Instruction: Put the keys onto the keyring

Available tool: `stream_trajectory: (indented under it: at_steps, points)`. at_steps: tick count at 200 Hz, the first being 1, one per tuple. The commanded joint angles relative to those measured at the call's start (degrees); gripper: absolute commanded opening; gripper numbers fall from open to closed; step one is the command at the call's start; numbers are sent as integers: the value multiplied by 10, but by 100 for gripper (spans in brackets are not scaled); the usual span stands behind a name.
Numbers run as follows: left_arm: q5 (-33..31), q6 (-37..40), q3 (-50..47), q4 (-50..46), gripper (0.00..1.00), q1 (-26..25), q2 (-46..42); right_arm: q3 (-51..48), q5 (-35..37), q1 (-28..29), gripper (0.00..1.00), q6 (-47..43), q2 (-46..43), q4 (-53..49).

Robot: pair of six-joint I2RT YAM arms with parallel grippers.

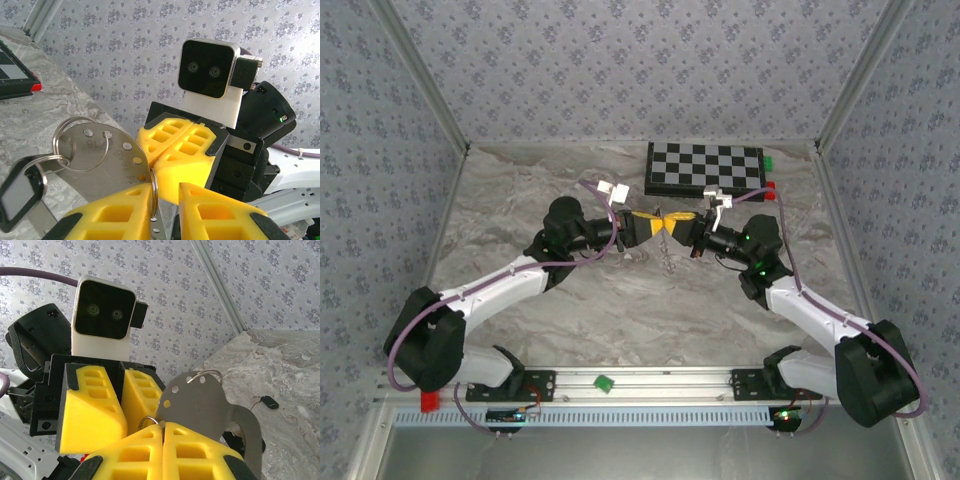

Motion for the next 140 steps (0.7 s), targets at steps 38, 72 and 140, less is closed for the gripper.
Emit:
stream_trajectory:
  at_steps: [38, 72, 140]
  points:
    - [35, -11, 18, 54, 14, -1, -4, 5, 1, -5, 0, -2, 5, 10]
    - [29, -11, 18, 49, 4, -2, -4, 4, -1, -4, 0, -2, 4, 10]
    - [-12, 34, 20, -17, 0, 1, -4, 2, -1, -4, 0, -5, -10, 3]
